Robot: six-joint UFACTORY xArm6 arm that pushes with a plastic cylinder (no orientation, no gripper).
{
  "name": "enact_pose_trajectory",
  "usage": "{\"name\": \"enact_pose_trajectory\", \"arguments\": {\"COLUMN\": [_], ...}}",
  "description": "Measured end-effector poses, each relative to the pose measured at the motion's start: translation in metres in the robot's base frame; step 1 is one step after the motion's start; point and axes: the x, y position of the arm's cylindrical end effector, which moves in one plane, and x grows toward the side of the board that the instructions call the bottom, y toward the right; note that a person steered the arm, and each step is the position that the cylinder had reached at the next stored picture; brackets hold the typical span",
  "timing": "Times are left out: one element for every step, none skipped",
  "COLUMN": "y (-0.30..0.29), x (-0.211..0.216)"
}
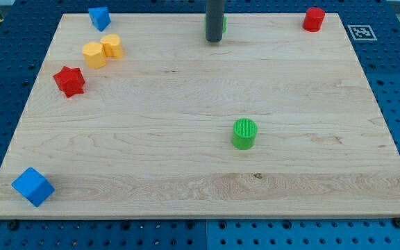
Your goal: Point your arm towards yellow hexagon
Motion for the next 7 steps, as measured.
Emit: {"name": "enact_pose_trajectory", "arguments": {"y": [0.0,0.015,0.027,0.027,-0.002,-0.046,-0.101], "x": [-0.015,-0.001,0.031,0.058,0.065,0.037,0.015]}}
